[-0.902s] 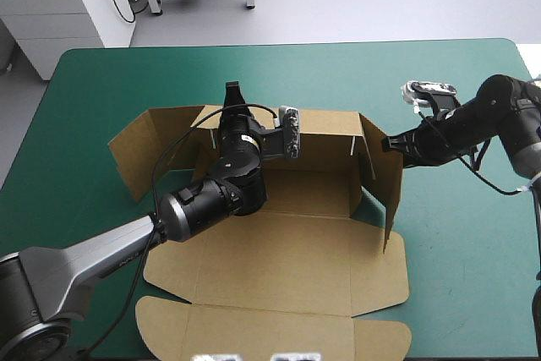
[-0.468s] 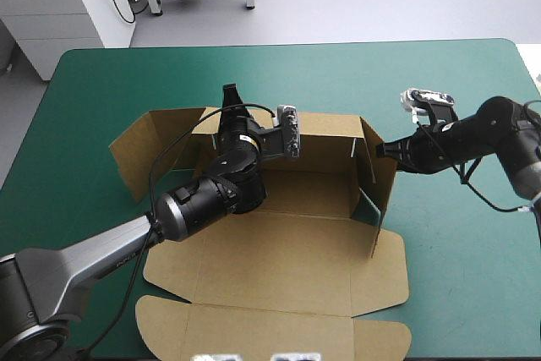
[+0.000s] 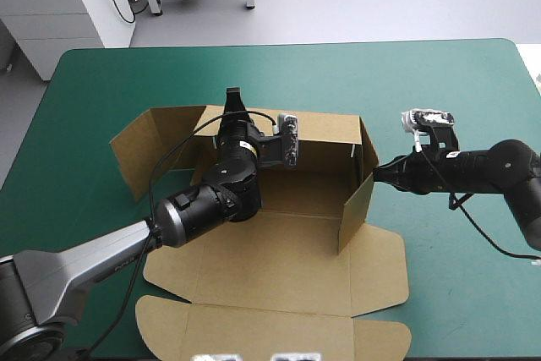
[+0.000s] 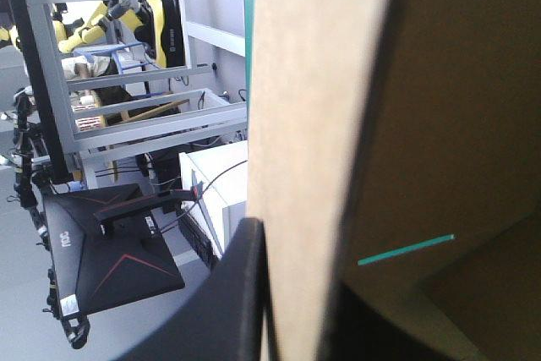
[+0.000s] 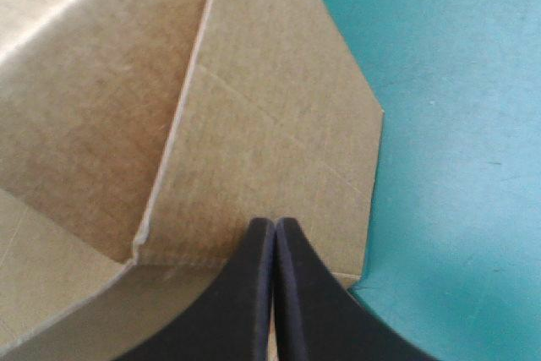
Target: Fold the box
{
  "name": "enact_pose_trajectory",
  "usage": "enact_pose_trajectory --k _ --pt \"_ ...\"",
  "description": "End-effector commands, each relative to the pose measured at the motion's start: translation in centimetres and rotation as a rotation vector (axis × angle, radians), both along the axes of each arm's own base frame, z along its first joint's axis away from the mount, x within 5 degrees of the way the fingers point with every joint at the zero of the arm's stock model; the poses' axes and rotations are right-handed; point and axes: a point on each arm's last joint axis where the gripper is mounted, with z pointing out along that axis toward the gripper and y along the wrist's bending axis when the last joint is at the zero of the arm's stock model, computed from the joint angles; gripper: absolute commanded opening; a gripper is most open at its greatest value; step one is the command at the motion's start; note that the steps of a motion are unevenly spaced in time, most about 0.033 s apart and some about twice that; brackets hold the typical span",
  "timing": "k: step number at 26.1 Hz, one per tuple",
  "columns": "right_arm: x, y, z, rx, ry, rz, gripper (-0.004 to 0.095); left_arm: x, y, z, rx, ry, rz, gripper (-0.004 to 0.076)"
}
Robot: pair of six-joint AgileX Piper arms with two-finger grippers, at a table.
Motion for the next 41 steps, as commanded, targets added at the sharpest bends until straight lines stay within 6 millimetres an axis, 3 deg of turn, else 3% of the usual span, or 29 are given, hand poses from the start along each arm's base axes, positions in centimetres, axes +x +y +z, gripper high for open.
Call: enact_pose_trajectory --k 1,5,11,18,23,28,29,31,36,41 --pt "-0.6 0.4 0.5 0.067 -0.104 0.041 -0.0018 -0.6 0.1 0.3 -0.076 0.027 -0.004 -0.0009" --pt "-1.5 0.7 -1.1 0.104 -0.173 0.046 -0.0018 -0.4 0.2 0.6 -0.055 -0.022 -0.01 -0.0009" --pt "-3.8 0.8 -1.2 0.022 -0.321 0.154 -0.0018 -0.2 0.3 0.6 -0.008 -0.087 -0.03 -0.0009" --pt "-4.1 0.5 -1.6 -0.07 -0.344 0.208 0.0007 -0.2 0.6 -0.4 -0.003 -0.126 -0.02 -0.0009" --pt "-4.1 0.5 -1.6 -0.106 -0.371 0.245 0.0154 -0.2 0.6 -0.3 0.0 -0.13 -0.019 -0.0009" --pt "-4.1 0.3 -1.8 -0.152 -0.375 0.258 0.0458 -0.2 0.6 -0.3 0.0 -0.13 -0.014 -0.0009" --pt "-4.0 0.2 -1.9 -0.177 -0.38 0.257 0.058 -0.2 0.7 -0.3 0.003 -0.131 -0.007 -0.0009" --pt "-3.8 -0.1 -2.0 -0.211 -0.389 0.245 0.0667 -0.2 0.7 -0.3 0.005 -0.131 -0.003 -0.0009" --pt "-3.0 -0.7 -1.9 -0.257 -0.437 0.168 0.0678 -0.2 0.8 -0.3 0.007 -0.131 0.0 -0.0009" --pt "-1.9 0.6 -3.1 -0.064 -0.363 0.222 0.0678 -0.2 0.8 -0.3 0.008 -0.131 0.002 -0.0009"
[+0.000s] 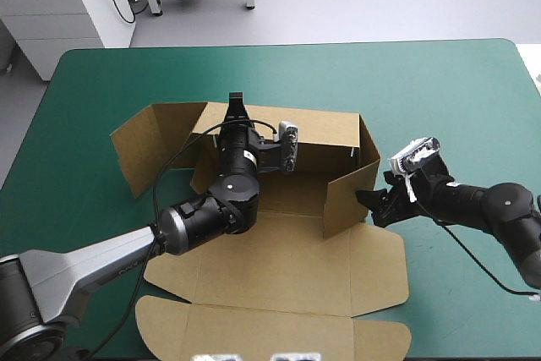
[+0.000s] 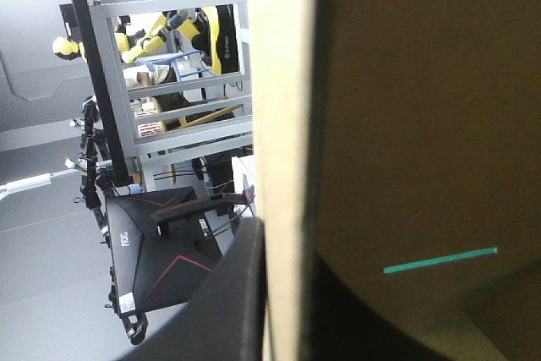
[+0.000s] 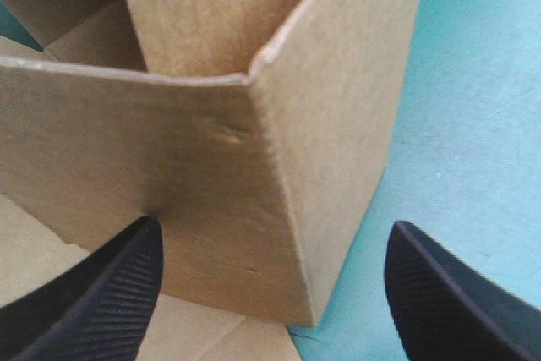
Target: Fold the box
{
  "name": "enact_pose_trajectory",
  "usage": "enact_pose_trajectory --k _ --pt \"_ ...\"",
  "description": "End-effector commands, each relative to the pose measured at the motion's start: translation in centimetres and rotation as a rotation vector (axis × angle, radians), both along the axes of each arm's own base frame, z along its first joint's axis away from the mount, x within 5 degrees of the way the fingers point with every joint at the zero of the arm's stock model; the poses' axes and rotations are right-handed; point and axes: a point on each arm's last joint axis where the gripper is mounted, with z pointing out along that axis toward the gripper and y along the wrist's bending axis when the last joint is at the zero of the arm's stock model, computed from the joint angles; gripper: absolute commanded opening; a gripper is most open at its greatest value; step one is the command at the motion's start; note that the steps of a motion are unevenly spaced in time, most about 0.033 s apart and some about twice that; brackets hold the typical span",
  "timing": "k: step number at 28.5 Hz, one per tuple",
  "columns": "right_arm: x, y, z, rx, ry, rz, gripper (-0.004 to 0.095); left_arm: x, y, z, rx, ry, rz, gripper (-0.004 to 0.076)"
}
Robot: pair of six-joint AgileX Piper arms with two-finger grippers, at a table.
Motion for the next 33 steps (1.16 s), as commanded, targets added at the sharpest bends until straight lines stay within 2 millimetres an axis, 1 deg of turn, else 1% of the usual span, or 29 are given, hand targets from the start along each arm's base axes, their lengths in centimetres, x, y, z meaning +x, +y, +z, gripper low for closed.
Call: enact_pose_trajectory --k 1,8,10,12,14,15,17,22,26,30,33 --pt "0.3 0.4 1.1 0.102 -0.018 -0.005 0.0678 -0.3 0.4 1.2 -0.04 -0.015 0.022 -0.0009" --pt "-0.3 0.6 -0.3 0.159 -0.014 -0.04 0.0674 -0.3 0.4 1.2 -0.04 -0.015 0.022 -0.0009" --pt "-0.3 1.1 -0.5 0.137 -0.025 -0.045 0.0672 -0.3 0.4 1.2 -0.039 -0.015 0.023 -0.0009" --pt "-0.4 2.3 -0.7 0.107 -0.042 -0.035 0.0672 -0.3 0.4 1.2 -0.039 -0.015 0.023 -0.0009" --pt "-0.3 3.2 -0.7 0.076 -0.071 -0.078 0.0672 -0.3 0.4 1.2 -0.039 -0.015 0.024 -0.0009" --pt "-0.1 3.7 -0.7 0.057 -0.099 -0.127 0.0672 -0.3 0.4 1.2 -0.039 -0.015 0.024 -0.0009" --pt "0.0 4.2 -0.5 0.047 -0.133 -0.191 0.0672 -0.3 0.4 1.2 -0.039 -0.015 0.024 -0.0009" --pt "-0.2 5.5 -0.3 0.061 -0.156 -0.258 0.0668 -0.3 0.4 1.2 -0.039 -0.015 0.024 -0.0009" --pt "0.1 6.0 -1.1 0.02 -0.157 -0.302 0.0657 -0.3 0.4 1.2 -0.039 -0.015 0.024 -0.0009" --pt "0.9 6.3 -1.9 -0.022 -0.148 -0.324 0.0657 -0.3 0.4 1.2 -0.042 -0.014 0.018 -0.0009" --pt "1.6 6.3 -1.8 -0.035 -0.163 -0.354 0.0657 -0.3 0.4 1.2 -0.042 -0.014 0.018 -0.0009"
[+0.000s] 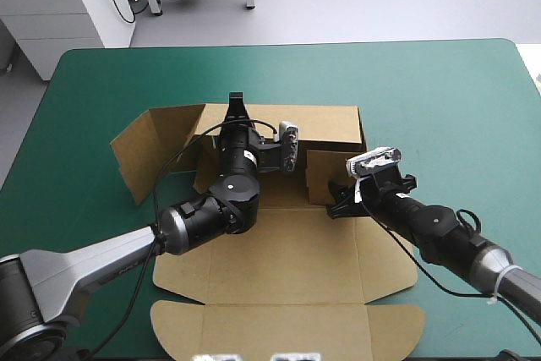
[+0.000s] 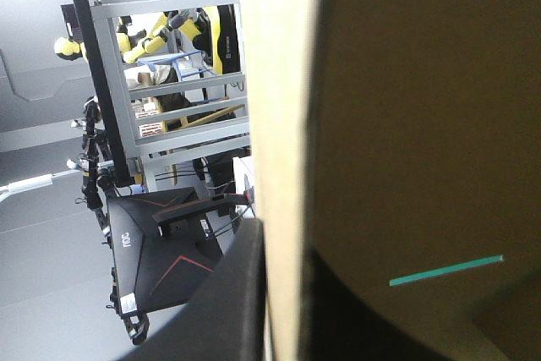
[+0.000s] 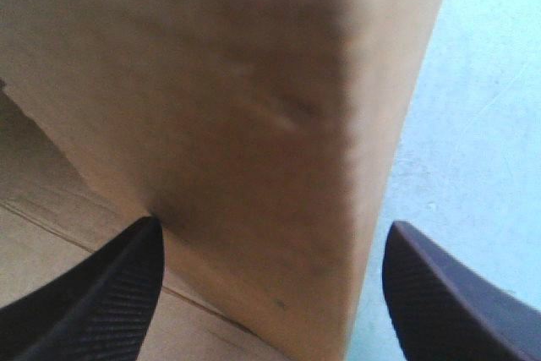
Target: Fold the box
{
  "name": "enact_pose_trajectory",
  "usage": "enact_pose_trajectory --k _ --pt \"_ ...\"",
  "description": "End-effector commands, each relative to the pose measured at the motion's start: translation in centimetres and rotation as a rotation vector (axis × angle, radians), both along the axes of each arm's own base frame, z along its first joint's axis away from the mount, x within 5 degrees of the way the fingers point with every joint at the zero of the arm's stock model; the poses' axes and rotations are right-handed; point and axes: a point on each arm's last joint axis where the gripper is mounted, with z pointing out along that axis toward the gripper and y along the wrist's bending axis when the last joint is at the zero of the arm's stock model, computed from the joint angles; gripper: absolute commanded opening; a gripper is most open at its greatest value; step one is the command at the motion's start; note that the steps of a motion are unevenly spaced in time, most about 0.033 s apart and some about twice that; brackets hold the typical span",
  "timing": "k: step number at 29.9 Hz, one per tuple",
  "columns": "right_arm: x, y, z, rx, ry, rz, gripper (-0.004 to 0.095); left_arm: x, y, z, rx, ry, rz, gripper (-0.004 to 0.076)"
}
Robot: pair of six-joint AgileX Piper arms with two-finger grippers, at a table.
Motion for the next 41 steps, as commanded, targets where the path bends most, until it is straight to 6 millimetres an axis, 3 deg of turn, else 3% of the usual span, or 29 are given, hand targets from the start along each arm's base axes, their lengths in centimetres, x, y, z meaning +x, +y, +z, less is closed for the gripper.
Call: enact_pose_trajectory --k 1,8,15,18,24,41 --pt "1.2 -0.3 1.9 -0.006 -0.083 -0.078 0.0657 -0.4 0.4 1.3 -0.044 -0.013 0.018 -0.0009" --pt "2.2 -0.1 3.3 -0.023 -0.144 -0.089 0.0657 -0.4 0.4 1.2 -0.041 -0.013 0.014 -0.0009" --pt "3.6 0.7 2.4 -0.072 -0.132 -0.062 0.0604 -0.4 0.4 1.2 -0.041 -0.013 0.013 -0.0009" --pt "4.1 1.0 2.2 -0.079 -0.128 -0.059 0.0477 -0.4 0.4 1.2 -0.041 -0.013 0.013 -0.0009" --pt "4.5 0.8 2.6 -0.073 -0.148 -0.106 -0.002 -0.4 0.3 1.2 -0.042 -0.012 0.011 -0.0009" --pt "4.5 0.9 2.5 -0.013 -0.117 -0.124 -0.002 -0.3 0.2 1.3 -0.058 -0.012 -0.007 0.0"
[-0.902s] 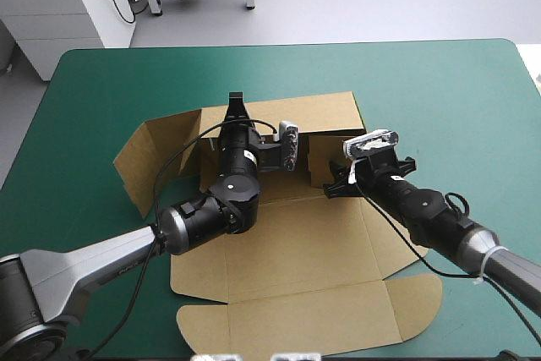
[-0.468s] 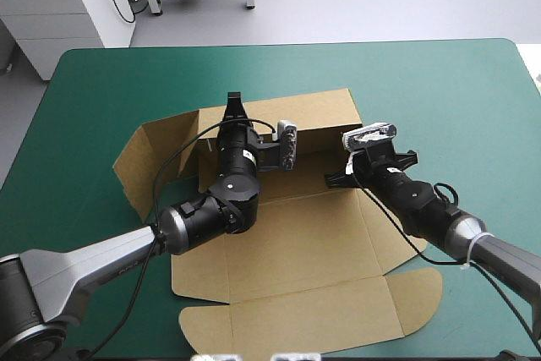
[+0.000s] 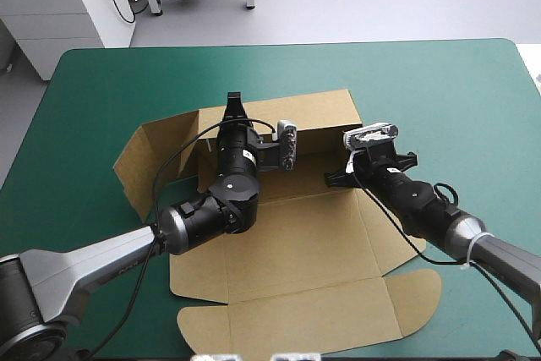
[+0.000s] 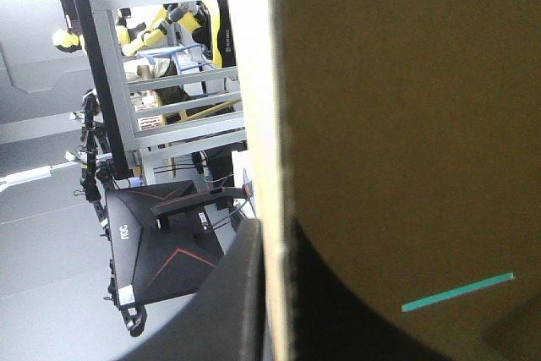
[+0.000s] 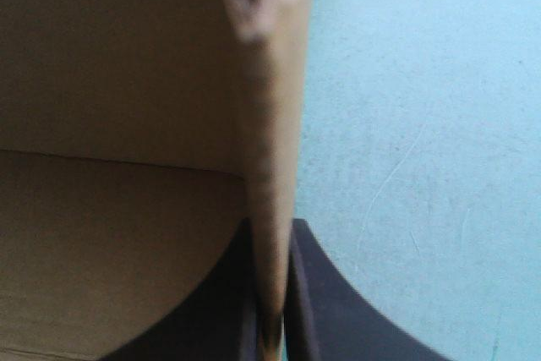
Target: Fold the box
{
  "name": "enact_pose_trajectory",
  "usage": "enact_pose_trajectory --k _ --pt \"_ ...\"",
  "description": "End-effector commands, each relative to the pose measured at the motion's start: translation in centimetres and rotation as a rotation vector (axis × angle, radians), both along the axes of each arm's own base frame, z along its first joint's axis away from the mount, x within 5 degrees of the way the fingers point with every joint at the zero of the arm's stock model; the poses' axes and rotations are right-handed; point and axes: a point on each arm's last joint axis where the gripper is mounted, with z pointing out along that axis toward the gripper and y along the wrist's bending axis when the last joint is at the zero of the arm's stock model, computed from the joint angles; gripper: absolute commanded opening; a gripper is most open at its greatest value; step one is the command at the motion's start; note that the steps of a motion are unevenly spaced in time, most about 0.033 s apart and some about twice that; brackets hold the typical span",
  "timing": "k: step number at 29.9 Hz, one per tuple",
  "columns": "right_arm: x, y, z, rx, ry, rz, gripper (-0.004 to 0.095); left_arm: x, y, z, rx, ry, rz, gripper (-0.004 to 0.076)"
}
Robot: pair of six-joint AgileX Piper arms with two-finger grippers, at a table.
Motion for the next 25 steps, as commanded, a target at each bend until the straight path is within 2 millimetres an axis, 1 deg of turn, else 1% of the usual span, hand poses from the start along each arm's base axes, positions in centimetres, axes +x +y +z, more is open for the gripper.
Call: enact_pose_trajectory --k 1,4,8,10,11,13,17,21,25 --pt "0.1 0.2 2.0 0.039 -0.054 0.014 -0.002 -0.3 0.1 1.2 -0.054 -0.012 -0.014 0.0017" --pt "0.1 0.2 2.0 0.04 -0.053 0.017 -0.0013 -0.3 0.2 1.3 -0.051 -0.016 -0.014 0.0127" --pt "0.2 0.2 2.0 0.037 -0.051 0.029 -0.0012 -0.1 0.3 1.6 -0.016 -0.056 -0.014 0.0379" --pt "0.4 -0.1 2.0 0.046 -0.04 0.035 -0.0011 -0.1 0.2 1.8 -0.035 -0.073 -0.023 0.0467" --pt "0.6 -0.3 1.9 0.049 -0.036 0.03 -0.0011 -0.2 0.0 1.8 -0.066 -0.074 -0.018 0.0494" --pt "1.1 -0.7 2.0 0.065 -0.025 0.034 -0.0011 -0.7 -0.3 1.8 -0.095 -0.077 0.0 0.05" --pt "2.4 -1.0 2.3 0.068 -0.024 0.049 -0.0012 -2.6 -1.3 1.9 -0.066 -0.093 0.011 0.0497" --pt "3.4 -0.9 2.3 0.055 -0.028 0.057 -0.0012 -4.5 -2.0 2.0 -0.037 -0.104 0.039 0.0497" --pt "3.9 -0.6 1.9 0.051 -0.014 0.063 -0.0012 -6.3 -2.5 2.1 -0.029 -0.116 0.069 0.0497"
